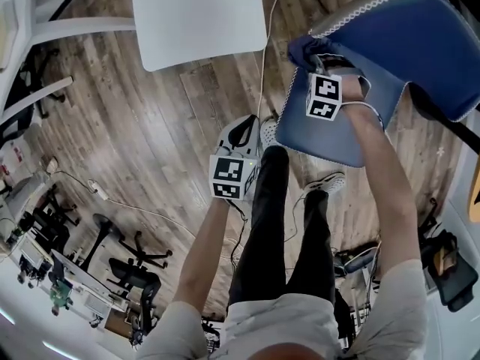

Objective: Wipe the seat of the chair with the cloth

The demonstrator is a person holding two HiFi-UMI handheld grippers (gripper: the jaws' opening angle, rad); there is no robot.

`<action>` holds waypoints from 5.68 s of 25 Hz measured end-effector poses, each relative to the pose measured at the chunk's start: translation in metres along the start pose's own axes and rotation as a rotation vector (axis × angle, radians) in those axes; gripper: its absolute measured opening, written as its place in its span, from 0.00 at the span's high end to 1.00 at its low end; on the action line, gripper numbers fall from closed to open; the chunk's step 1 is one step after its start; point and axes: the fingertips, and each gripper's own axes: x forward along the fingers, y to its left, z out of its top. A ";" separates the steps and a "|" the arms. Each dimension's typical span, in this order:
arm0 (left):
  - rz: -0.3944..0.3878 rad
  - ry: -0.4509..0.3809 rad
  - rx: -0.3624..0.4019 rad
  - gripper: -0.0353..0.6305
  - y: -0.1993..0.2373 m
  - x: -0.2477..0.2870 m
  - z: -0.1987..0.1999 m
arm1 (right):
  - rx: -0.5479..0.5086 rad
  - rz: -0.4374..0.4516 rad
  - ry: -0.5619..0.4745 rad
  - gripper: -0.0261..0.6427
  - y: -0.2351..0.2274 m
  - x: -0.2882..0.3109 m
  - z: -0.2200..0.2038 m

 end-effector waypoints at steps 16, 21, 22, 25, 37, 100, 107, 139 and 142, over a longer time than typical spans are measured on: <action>-0.062 0.017 -0.008 0.91 -0.075 0.017 -0.005 | -0.282 -0.080 0.349 0.89 0.020 -0.010 -0.074; -0.074 0.025 -0.018 0.91 -0.085 0.020 -0.007 | -0.305 -0.068 0.480 0.89 0.031 -0.013 -0.107; -0.070 0.023 -0.024 0.91 -0.086 0.021 -0.007 | -0.302 -0.071 0.490 0.89 0.033 -0.014 -0.112; -0.066 0.020 -0.023 0.91 -0.090 0.023 -0.004 | -0.306 -0.084 0.504 0.89 0.040 -0.016 -0.128; -0.075 0.042 0.014 0.91 -0.102 0.029 -0.008 | -0.267 -0.125 0.485 0.89 0.049 -0.022 -0.151; -0.190 0.131 0.189 0.91 -0.151 0.057 -0.017 | 1.866 -0.226 -0.162 0.89 0.161 -0.065 -0.224; -0.154 0.161 0.181 0.91 -0.100 0.047 -0.017 | 1.850 -0.218 -0.190 0.89 0.143 -0.054 -0.180; -0.173 0.181 0.147 0.91 -0.084 0.029 -0.034 | 1.080 0.010 -0.308 0.89 0.102 -0.032 0.012; -0.179 0.186 0.146 0.91 -0.089 0.028 -0.040 | 0.974 0.076 -0.340 0.89 0.112 -0.033 0.028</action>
